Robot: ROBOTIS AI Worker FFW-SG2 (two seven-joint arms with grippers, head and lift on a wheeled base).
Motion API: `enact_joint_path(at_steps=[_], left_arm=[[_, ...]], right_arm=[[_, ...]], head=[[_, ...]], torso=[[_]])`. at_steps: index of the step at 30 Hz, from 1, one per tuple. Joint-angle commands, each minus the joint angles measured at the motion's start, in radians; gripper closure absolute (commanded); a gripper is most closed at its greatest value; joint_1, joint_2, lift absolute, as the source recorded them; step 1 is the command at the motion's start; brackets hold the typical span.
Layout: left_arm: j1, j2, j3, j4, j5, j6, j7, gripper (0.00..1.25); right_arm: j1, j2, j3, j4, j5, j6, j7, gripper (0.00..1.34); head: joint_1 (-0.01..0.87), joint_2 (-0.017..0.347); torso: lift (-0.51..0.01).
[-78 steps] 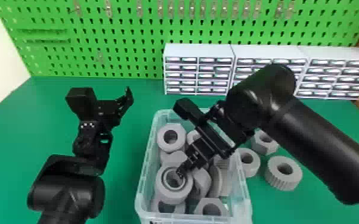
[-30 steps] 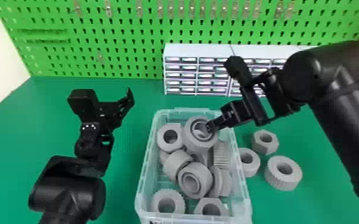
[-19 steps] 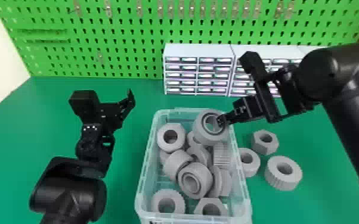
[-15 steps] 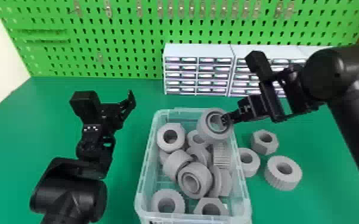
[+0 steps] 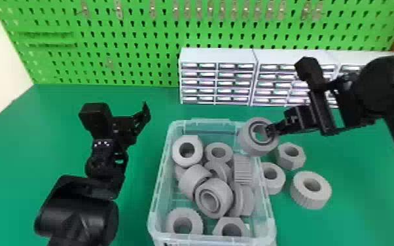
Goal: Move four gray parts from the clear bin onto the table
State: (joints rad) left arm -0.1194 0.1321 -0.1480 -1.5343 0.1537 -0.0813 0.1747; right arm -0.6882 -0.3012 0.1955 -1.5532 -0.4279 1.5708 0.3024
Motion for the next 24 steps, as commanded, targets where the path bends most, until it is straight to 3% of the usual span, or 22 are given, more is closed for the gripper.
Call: enact_joint_path(at_steps=[1,19,24], left_arm=[[0.001,0.000,-0.002,0.000,0.001,0.000,0.000,0.14],[0.001,-0.002,-0.015,0.008,0.003,0.000,0.011,0.14],[0.001,-0.002,-0.013,0.008,0.004,0.000,0.014,0.14]], right_arm=[[0.016,-0.016,-0.027,-0.007,0.001,0.001,0.000,0.97],[0.102,-0.098,-0.090,-0.047,-0.034,0.001,0.000,0.97],[0.131,-0.105,-0.099,-0.061,-0.035,0.001,0.000,0.97]], head=[[0.693,0.072],[0.693,0.072],[0.693,0.072]], torso=[[-0.052],[-0.052],[-0.052]])
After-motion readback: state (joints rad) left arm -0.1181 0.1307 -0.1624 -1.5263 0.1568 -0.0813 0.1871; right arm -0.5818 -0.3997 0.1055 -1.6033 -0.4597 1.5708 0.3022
